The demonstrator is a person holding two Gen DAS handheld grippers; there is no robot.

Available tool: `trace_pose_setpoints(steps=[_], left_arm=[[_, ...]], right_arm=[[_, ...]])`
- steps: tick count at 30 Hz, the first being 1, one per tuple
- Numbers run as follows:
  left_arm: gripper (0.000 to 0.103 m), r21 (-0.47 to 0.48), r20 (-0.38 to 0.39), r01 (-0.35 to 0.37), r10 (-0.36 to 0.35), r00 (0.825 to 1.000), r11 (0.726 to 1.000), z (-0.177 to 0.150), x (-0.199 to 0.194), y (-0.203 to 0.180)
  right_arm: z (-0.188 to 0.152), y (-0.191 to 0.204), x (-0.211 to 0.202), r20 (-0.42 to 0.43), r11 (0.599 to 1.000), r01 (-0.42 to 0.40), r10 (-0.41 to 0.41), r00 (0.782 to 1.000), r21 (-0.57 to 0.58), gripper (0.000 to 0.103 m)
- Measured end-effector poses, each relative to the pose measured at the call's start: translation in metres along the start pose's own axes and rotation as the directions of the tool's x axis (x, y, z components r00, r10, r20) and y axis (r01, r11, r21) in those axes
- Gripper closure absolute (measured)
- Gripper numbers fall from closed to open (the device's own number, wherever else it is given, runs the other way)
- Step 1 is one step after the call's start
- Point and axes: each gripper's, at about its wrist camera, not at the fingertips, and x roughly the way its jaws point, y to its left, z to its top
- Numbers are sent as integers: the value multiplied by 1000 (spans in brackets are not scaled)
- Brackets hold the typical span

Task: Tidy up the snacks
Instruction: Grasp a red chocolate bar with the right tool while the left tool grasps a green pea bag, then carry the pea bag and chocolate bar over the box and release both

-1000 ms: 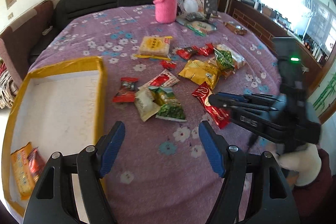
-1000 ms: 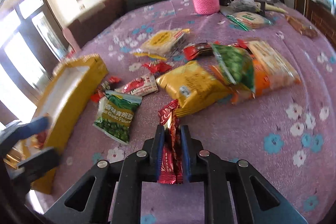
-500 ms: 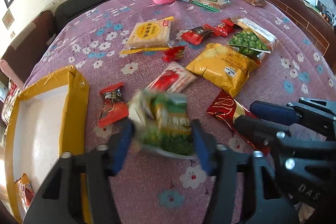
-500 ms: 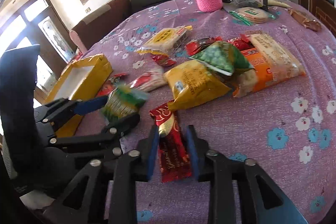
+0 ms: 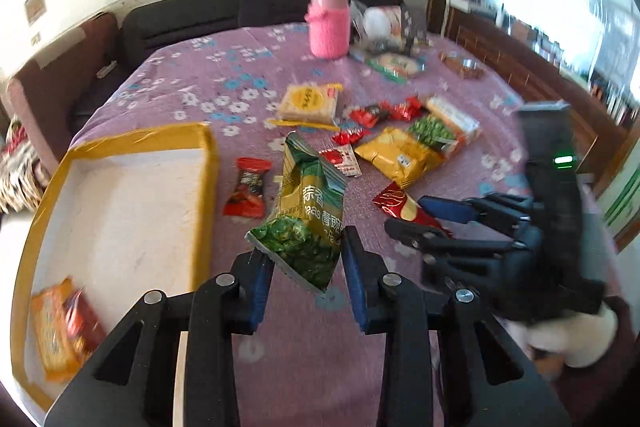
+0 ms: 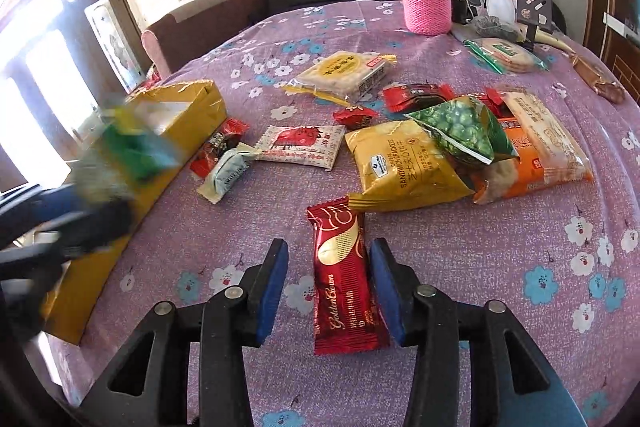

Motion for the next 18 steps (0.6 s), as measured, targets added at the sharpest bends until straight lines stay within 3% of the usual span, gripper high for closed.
trace_pose_setpoints(steps=[2, 3, 7, 13, 18], left_arm=[[72, -33, 24, -4, 5, 1000, 999, -6, -18, 11], [72, -45, 33, -10, 11, 999, 999, -9, -25, 16], [72, -100, 64, -27, 34, 997, 995, -22, -49, 42], [72, -189, 85, -41, 58, 995, 981, -38, -65, 88], [72, -251, 68, -69, 89, 994, 966, -48, -62, 131]], right_arm=[[0, 6, 2, -7, 998, 46, -46, 999, -32, 68], [0, 12, 3, -11, 992, 107, -108, 994, -66, 75], [-2, 21, 2, -16, 983, 162, -164, 986, -92, 76], [-8, 23, -27, 3, 997, 68, -68, 998, -23, 77], [3, 57, -69, 52, 997, -57, 60, 997, -54, 77]])
